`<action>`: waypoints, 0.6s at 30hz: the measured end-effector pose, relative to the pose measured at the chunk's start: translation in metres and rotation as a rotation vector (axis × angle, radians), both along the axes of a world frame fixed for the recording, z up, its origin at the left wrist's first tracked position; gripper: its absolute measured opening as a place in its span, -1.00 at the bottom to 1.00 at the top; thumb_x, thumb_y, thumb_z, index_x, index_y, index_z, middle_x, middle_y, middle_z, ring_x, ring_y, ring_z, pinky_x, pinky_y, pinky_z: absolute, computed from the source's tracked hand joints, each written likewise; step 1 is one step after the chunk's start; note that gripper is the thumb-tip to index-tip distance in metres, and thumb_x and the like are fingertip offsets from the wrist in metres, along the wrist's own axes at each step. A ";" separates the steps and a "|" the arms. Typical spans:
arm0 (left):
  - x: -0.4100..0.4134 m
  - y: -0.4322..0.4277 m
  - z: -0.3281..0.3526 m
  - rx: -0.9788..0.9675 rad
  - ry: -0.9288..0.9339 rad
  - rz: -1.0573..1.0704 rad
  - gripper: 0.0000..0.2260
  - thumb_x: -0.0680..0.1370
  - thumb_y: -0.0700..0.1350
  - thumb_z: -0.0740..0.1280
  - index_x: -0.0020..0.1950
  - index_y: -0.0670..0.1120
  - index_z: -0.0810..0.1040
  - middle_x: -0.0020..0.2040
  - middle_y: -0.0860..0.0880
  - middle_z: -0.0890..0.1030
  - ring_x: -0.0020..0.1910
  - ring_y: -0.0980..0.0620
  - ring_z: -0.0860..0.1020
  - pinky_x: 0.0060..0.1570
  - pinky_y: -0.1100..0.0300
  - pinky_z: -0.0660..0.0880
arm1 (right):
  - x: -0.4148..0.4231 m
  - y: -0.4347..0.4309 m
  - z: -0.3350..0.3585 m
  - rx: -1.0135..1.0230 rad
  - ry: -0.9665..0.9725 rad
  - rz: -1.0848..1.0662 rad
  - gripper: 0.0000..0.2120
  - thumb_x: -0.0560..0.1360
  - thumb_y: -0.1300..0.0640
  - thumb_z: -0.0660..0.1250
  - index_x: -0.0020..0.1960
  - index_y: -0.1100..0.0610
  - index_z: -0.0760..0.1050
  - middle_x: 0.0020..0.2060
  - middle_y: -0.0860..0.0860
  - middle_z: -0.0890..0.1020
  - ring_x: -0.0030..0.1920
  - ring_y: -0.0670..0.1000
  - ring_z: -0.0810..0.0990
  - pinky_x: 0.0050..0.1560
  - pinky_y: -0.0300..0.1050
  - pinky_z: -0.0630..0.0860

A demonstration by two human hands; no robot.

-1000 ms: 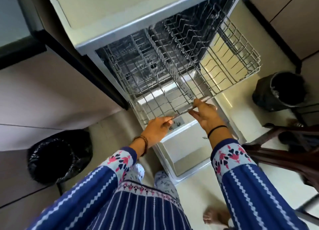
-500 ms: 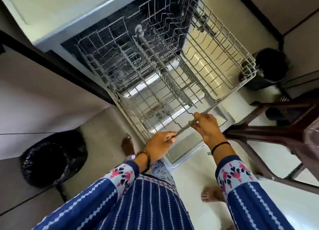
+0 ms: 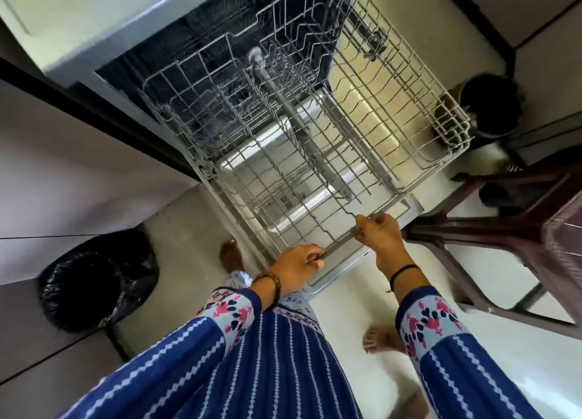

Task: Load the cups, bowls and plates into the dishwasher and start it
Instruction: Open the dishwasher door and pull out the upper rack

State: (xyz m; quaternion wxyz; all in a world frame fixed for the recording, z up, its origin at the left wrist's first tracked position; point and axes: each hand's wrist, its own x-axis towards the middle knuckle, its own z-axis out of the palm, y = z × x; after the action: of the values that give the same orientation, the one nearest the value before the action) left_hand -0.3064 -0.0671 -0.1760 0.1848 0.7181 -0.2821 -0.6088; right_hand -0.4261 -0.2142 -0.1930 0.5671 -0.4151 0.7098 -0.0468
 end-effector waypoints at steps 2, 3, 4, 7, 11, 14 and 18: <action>0.004 -0.003 0.001 0.028 -0.034 -0.039 -0.73 0.62 -0.11 0.28 0.32 -0.08 0.52 0.22 -0.01 0.57 0.21 0.04 0.52 0.16 0.25 0.45 | 0.000 0.002 0.005 0.008 0.072 0.028 -0.75 0.50 0.11 0.45 0.06 0.25 0.52 -0.11 0.16 0.67 -0.13 0.11 0.70 -0.04 0.03 0.68; 0.007 -0.004 0.002 0.033 -0.050 -0.052 -0.75 0.61 -0.13 0.29 0.28 -0.09 0.54 0.20 -0.02 0.59 0.19 0.03 0.53 0.16 0.24 0.47 | 0.001 0.004 0.008 0.002 0.104 0.032 -0.72 0.48 0.09 0.45 0.06 0.26 0.53 -0.12 0.17 0.68 -0.14 0.13 0.71 -0.07 0.04 0.69; 0.009 -0.005 0.004 0.033 -0.059 -0.053 -0.76 0.60 -0.16 0.30 0.27 -0.09 0.55 0.18 -0.01 0.60 0.17 0.05 0.54 0.15 0.26 0.47 | 0.003 0.007 0.013 -0.026 0.150 0.043 -0.68 0.45 0.05 0.46 0.07 0.26 0.53 -0.12 0.17 0.68 -0.16 0.14 0.72 -0.11 0.06 0.70; 0.019 -0.012 0.018 -0.019 -0.088 -0.002 -0.77 0.59 -0.26 0.27 0.21 -0.10 0.57 0.16 0.01 0.60 0.11 0.11 0.53 0.07 0.35 0.43 | 0.016 0.016 0.035 -0.173 0.267 0.112 -0.58 0.43 -0.01 0.45 0.14 0.23 0.46 -0.06 0.10 0.60 -0.11 0.14 0.64 -0.19 -0.04 0.59; 0.035 -0.020 0.043 -0.112 -0.098 0.130 -0.76 0.57 -0.30 0.20 0.04 -0.06 0.61 0.07 0.01 0.62 0.02 0.10 0.55 -0.12 0.48 0.47 | 0.044 0.024 0.065 -0.271 0.246 0.282 -0.72 0.51 0.03 0.39 0.13 0.14 0.44 -0.02 0.06 0.56 -0.07 0.12 0.56 -0.12 -0.08 0.46; 0.054 -0.020 0.064 -0.176 -0.121 0.266 -0.78 0.56 -0.31 0.18 0.06 -0.13 0.58 -0.06 0.02 0.58 -0.05 0.08 0.55 -0.24 0.49 0.40 | 0.078 0.029 0.086 -0.309 0.202 0.414 -0.78 0.50 0.01 0.39 0.06 0.09 0.47 -0.06 0.05 0.61 -0.07 0.13 0.60 -0.08 -0.02 0.55; 0.089 -0.010 0.097 -0.278 -0.258 0.399 -0.79 0.56 -0.30 0.22 0.14 -0.17 0.57 -0.02 -0.02 0.63 -0.11 0.15 0.55 -0.13 0.45 0.49 | 0.123 0.039 0.119 -0.374 0.077 0.538 -0.87 0.49 0.02 0.40 -0.06 0.01 0.47 -0.15 0.03 0.65 -0.16 0.08 0.64 -0.15 -0.02 0.60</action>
State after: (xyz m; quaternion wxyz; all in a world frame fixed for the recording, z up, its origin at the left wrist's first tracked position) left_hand -0.2172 -0.0773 -0.0793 0.3604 0.7988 -0.2370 -0.4194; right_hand -0.3030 -0.1752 -0.0744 0.4459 -0.6863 0.5746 -0.0092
